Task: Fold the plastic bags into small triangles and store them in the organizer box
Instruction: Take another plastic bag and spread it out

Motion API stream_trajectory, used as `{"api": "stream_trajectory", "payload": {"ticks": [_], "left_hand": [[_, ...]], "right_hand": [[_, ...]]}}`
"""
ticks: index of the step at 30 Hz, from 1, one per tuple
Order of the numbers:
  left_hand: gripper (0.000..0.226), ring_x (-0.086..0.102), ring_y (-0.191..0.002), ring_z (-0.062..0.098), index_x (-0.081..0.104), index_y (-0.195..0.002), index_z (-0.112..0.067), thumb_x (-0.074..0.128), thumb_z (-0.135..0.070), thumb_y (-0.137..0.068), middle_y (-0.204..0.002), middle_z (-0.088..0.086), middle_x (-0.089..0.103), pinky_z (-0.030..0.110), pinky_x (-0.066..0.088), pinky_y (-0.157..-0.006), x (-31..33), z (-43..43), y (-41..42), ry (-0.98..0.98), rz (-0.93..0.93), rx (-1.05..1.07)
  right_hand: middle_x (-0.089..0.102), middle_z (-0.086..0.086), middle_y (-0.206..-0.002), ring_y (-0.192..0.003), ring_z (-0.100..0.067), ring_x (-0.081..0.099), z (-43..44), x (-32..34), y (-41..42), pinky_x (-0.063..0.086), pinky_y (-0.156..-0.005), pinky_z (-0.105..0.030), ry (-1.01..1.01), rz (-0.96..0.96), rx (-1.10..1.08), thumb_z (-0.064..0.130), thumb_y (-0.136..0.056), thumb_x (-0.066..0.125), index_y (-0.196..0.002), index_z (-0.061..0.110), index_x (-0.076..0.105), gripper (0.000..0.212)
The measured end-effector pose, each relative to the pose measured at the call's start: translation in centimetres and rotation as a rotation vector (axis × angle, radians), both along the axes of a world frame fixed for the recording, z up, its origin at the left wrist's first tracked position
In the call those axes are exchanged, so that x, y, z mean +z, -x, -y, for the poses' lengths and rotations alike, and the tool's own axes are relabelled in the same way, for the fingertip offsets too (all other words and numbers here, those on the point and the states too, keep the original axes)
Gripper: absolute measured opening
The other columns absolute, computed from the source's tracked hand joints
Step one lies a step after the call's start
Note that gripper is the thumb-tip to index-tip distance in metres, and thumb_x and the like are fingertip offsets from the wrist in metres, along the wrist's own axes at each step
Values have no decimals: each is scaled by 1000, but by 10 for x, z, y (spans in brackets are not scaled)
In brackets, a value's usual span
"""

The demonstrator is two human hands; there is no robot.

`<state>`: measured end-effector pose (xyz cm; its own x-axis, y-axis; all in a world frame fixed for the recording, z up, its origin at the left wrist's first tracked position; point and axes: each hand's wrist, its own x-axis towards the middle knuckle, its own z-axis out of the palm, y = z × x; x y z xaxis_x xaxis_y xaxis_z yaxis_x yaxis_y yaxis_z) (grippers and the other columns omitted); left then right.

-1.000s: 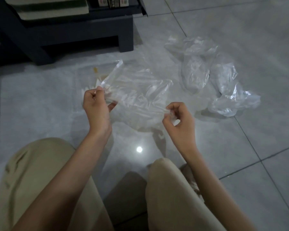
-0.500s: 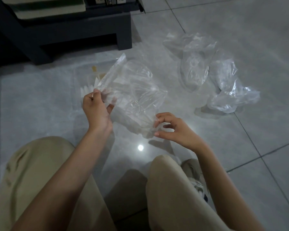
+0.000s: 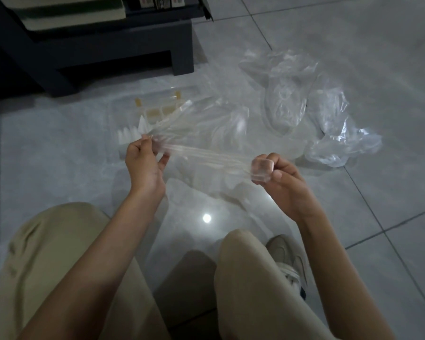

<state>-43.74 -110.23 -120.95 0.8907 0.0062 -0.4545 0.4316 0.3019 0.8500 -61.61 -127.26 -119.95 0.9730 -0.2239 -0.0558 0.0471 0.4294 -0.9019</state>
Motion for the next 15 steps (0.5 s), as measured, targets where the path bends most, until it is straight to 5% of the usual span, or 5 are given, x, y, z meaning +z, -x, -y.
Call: {"api": "stream_trajectory", "payload": {"ticks": [7, 11, 15], "left_hand": [[23, 58, -73, 4, 45, -80, -18, 44, -19, -103, -78, -5, 54, 20, 51, -63, -2, 0, 0, 1, 13, -23], [22, 58, -72, 3, 47, -81, -19, 44, -19, -103, -78, -5, 54, 20, 51, -63, -2, 0, 0, -15, 17, -20], [23, 57, -75, 4, 47, -79, -18, 45, -19, -102, -80, -4, 53, 19, 51, -62, -1, 0, -1, -10, 14, -12]], "right_hand": [[49, 6, -76, -67, -10, 39, 12, 8, 6, 34, -66, -22, 105, -3, 14, 36, -76, 78, -81, 24, 59, 23], [48, 7, -80, -69, -9, 41, 18, 13, 13, 39, -64, -19, 324, -85, 8, 13, -75, 74, -86, 26, 57, 23], [46, 8, -77, -70, -8, 42, 12, 10, 7, 38, -68, -22, 541, -154, -212, 3, -80, 63, -84, 17, 49, 20]]}}
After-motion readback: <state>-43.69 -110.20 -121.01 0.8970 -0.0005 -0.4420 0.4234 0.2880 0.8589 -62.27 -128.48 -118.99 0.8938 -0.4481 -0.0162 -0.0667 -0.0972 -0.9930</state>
